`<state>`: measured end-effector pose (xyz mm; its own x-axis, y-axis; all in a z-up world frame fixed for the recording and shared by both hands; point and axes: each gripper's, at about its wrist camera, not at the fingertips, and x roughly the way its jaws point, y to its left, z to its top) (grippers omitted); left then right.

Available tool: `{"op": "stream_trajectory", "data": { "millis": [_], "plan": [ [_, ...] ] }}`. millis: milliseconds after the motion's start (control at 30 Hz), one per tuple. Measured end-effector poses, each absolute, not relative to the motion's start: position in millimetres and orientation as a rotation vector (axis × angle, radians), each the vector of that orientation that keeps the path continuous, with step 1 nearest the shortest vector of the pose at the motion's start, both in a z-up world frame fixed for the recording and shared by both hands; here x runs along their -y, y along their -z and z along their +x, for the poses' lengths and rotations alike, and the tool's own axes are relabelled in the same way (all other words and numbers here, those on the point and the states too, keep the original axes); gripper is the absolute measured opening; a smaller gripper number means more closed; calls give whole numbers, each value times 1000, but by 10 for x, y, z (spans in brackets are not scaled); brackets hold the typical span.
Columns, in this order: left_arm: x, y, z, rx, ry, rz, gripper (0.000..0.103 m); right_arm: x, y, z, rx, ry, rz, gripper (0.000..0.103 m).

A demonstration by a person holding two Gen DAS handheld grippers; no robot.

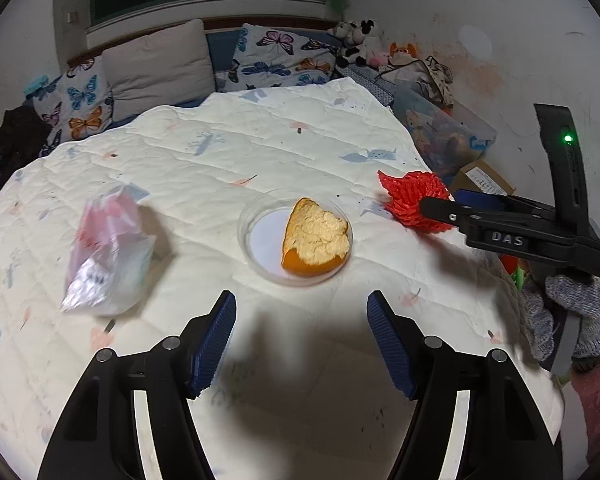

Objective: Collect trash
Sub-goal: 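Reach the right tool to the red mesh net and close on it, then grasp the clear tub holding bread with the left tool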

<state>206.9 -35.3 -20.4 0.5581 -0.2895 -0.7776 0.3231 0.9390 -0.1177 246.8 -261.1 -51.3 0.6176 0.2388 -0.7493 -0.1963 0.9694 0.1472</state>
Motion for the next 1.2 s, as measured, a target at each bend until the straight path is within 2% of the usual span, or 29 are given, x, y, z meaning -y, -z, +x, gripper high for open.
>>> {"op": "stream_trajectory", "data": {
  "millis": [333, 567, 933, 1000, 1067, 1200],
  "plan": [
    [489, 378, 2371, -949, 408, 51, 58, 2601, 625, 2606, -876, -263, 34, 67],
    [510, 428, 2398, -938, 405, 50, 50, 2569, 625, 2609, -871, -269, 22, 67],
    [543, 419, 2532, -941, 417, 42, 50, 2572, 611, 2594, -857, -269, 25, 64],
    [572, 428, 2607, -954, 425, 39, 50, 2573, 616, 2603, -859, -270, 21, 64],
    [609, 444, 2654, -964, 434, 45, 59, 2567, 618, 2601, -857, -270, 30, 64],
    [693, 465, 2715, -962, 436, 78, 67, 2594, 638, 2601, -858, -276, 45, 64]
  ]
}}
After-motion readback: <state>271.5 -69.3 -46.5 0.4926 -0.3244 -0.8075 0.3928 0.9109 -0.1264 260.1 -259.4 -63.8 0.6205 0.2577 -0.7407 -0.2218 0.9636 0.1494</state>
